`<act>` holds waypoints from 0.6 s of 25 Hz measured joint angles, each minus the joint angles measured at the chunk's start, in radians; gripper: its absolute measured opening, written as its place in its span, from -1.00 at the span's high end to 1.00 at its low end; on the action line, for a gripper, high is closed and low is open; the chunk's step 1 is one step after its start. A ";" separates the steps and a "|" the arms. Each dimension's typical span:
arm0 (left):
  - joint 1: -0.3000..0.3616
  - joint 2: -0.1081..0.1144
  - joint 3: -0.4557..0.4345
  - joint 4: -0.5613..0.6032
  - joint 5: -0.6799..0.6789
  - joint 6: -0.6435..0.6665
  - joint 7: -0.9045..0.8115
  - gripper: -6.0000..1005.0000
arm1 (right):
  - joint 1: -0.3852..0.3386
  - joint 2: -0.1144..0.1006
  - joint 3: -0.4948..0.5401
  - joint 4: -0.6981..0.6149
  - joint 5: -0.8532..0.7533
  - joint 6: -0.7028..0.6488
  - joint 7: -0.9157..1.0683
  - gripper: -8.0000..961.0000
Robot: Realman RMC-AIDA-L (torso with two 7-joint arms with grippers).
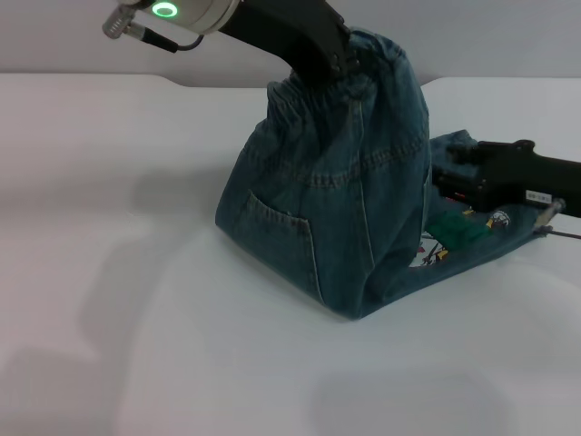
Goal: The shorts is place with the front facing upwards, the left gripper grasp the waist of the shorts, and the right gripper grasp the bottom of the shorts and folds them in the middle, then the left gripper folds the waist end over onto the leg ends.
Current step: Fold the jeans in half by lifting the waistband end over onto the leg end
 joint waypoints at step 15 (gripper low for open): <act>-0.003 -0.004 0.022 -0.027 -0.013 -0.012 0.013 0.85 | -0.102 0.002 0.332 -0.082 0.165 0.001 -0.016 0.04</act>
